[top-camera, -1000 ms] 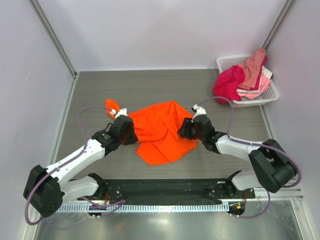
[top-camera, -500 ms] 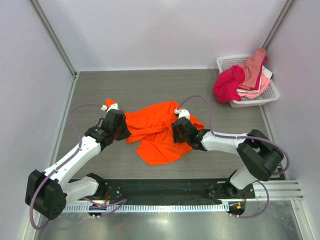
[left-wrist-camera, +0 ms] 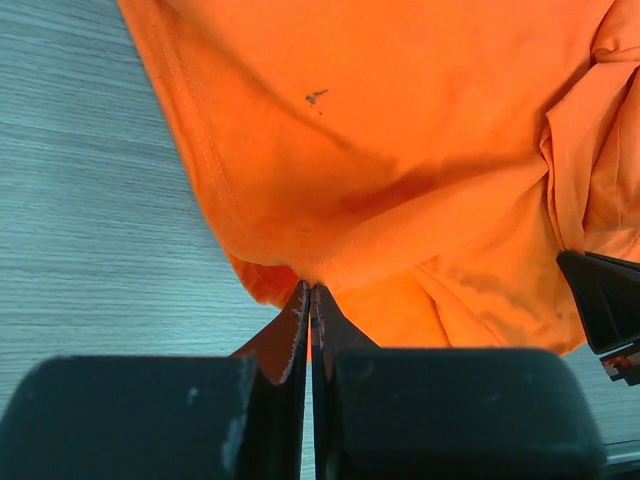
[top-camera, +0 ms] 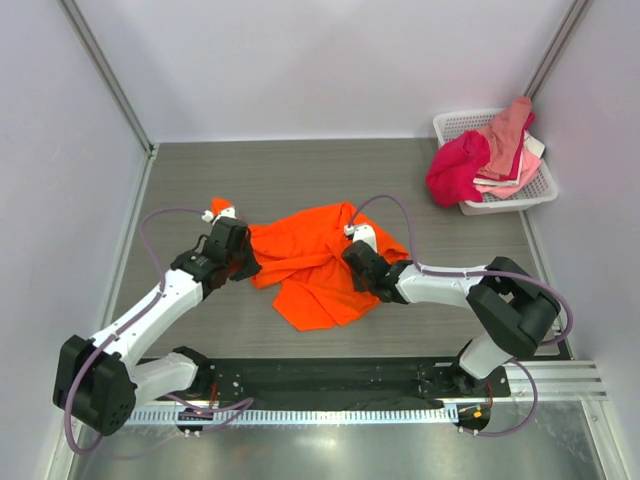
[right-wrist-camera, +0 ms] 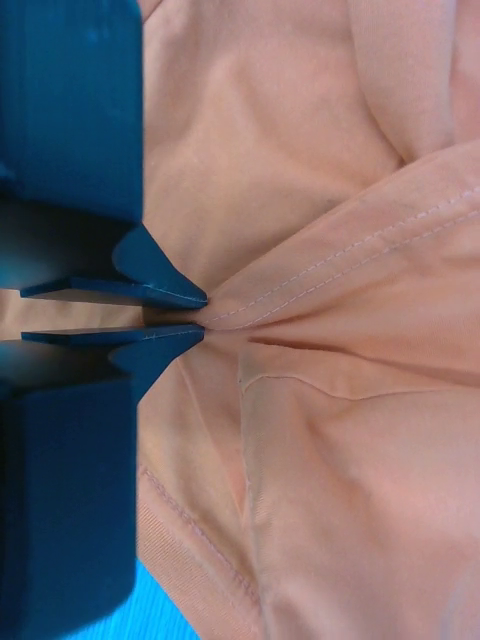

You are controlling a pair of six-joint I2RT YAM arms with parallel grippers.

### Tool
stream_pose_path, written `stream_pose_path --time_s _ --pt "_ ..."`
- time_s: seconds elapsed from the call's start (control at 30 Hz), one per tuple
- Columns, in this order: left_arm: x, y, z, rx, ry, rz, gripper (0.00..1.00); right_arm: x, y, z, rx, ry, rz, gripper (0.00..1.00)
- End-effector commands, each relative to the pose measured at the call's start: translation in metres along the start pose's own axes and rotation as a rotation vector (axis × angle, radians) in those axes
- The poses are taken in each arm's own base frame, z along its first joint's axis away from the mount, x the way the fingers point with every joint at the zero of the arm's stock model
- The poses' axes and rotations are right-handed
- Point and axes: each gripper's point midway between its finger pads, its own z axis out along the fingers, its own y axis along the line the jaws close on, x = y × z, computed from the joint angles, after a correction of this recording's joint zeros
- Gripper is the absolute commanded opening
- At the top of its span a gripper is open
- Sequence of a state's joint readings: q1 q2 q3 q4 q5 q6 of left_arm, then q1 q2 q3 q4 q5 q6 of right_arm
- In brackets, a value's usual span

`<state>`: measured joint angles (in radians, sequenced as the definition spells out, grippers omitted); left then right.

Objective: Fold and stack the t-shirts
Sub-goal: Flatten the tshirt out

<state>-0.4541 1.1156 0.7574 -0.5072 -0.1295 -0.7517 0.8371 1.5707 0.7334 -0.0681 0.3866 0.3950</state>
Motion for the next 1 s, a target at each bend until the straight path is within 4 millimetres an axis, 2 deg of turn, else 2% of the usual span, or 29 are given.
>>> stream_pose_path --time_s 0.0,0.23,0.27,0.33,0.47,0.53,0.6,0.63,0.7,0.73,0.77,0.8,0.83,0.87,0.9,0.93,0.97 --pt "-0.017 -0.012 -0.004 0.034 -0.040 -0.012 0.00 -0.020 -0.003 -0.010 0.028 -0.062 0.016 0.17" --pt "-0.025 -0.014 -0.007 0.032 -0.053 -0.018 0.00 -0.037 -0.010 -0.024 0.045 -0.126 0.042 0.14" --pt "-0.026 -0.014 -0.008 0.032 -0.055 -0.017 0.00 -0.039 -0.010 -0.026 0.046 -0.132 0.043 0.12" --pt "-0.028 -0.015 -0.011 0.030 -0.061 -0.015 0.00 -0.040 -0.012 -0.027 0.050 -0.138 0.045 0.02" --pt "-0.034 -0.013 -0.016 0.016 -0.078 -0.011 0.00 -0.043 -0.017 -0.029 0.078 -0.146 0.049 0.01" --pt "-0.042 -0.012 -0.020 0.009 -0.089 -0.017 0.00 -0.050 -0.032 -0.033 0.153 -0.165 0.065 0.01" --pt "-0.054 -0.009 -0.025 0.003 -0.106 -0.036 0.00 -0.069 -0.046 -0.044 0.201 -0.211 0.119 0.01" --pt "-0.061 -0.009 -0.028 0.007 -0.116 -0.049 0.00 -0.073 -0.062 -0.045 0.235 -0.207 0.159 0.01" --pt "-0.080 -0.013 -0.037 0.041 -0.140 -0.098 0.00 -0.093 -0.070 -0.054 0.179 -0.232 0.256 0.01" --pt "-0.090 -0.015 -0.041 0.053 -0.153 -0.109 0.00 -0.101 -0.089 -0.056 0.192 -0.239 0.321 0.01" --pt "-0.098 -0.008 -0.045 0.037 -0.154 -0.130 0.00 -0.114 -0.097 -0.065 0.177 -0.273 0.370 0.01" --pt "-0.121 -0.007 -0.058 0.029 -0.187 -0.151 0.00 -0.131 -0.106 -0.077 0.157 -0.310 0.411 0.01" --pt "-0.131 -0.007 -0.065 0.028 -0.200 -0.148 0.00 -0.154 -0.110 -0.090 0.145 -0.358 0.430 0.01" --pt "-0.158 -0.016 -0.082 0.051 -0.252 -0.154 0.00 -0.161 -0.117 -0.099 0.160 -0.363 0.428 0.01" --pt "-0.168 -0.009 -0.090 0.032 -0.259 -0.167 0.00 -0.173 -0.121 -0.109 0.160 -0.385 0.431 0.01" --pt "-0.180 -0.011 -0.101 0.039 -0.280 -0.162 0.00 -0.204 -0.122 -0.133 0.145 -0.449 0.444 0.01" --pt "-0.191 -0.011 -0.106 0.032 -0.290 -0.164 0.00 -0.210 -0.126 -0.144 0.154 -0.448 0.427 0.01"
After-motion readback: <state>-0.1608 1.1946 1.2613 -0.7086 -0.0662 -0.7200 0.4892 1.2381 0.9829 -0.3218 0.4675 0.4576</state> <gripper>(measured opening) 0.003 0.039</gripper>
